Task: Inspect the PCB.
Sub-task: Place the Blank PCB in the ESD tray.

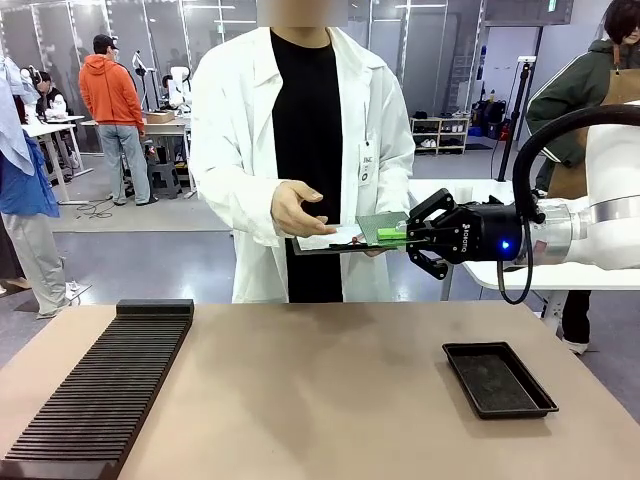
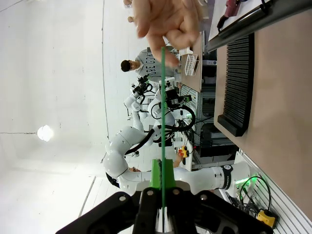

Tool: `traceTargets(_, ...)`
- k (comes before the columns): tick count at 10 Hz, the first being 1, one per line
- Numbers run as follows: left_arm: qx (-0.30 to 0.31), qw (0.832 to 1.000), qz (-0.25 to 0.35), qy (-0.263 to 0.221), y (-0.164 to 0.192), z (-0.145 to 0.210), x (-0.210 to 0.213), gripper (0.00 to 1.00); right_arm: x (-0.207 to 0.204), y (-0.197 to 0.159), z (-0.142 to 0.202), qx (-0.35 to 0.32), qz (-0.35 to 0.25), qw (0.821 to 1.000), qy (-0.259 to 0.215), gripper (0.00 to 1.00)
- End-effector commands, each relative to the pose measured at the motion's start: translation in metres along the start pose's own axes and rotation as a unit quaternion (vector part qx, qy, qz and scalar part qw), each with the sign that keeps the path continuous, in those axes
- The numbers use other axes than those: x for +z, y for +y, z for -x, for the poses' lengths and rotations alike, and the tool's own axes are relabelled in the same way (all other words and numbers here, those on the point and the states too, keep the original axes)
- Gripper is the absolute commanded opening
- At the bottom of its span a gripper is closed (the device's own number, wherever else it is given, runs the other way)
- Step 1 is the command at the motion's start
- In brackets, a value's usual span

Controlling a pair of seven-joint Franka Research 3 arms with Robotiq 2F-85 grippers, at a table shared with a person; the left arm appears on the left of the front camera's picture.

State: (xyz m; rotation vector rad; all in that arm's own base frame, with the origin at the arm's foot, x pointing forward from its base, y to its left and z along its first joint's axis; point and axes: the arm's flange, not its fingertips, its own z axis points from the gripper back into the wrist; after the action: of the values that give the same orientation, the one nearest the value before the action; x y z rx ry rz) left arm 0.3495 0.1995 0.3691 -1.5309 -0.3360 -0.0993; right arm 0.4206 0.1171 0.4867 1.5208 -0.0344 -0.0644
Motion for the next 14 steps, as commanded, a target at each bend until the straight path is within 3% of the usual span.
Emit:
traceTargets(1,0.002,1.0,-0.002,0.001,-0.003,-0.003,0.001,1.0,-0.001,0.002,0.001,0.003,0.001,1.0,0.0,0.0)
traceTargets(2,0.002,1.0,-0.002,0.001,-0.003,-0.003,0.001,1.0,0.0,0.0,0.0,0.0,0.0,1.0,0.0,0.03)
traceTargets(3,0.002,1.0,-0.002,0.001,-0.003,-0.003,0.001,1.0,0.008,-0.006,0.007,-0.005,0.001,0.999,0.031,0.03)
traceTargets(6,0.002,1.0,-0.002,0.001,-0.003,-0.003,0.001,1.0,0.055,-0.025,0.02,0.018,0.073,0.997,0.008,0.03)
traceTargets(10,0.002,1.0,-0.002,0.001,-0.003,-0.003,0.001,1.0,0.107,-0.061,0.02,0.039,0.194,0.98,-0.02,0.03)
traceTargets(14,0.002,1.0,-0.002,0.001,-0.003,-0.003,0.001,1.0,0.149,-0.096,-0.001,0.044,0.247,0.967,-0.037,0.03)
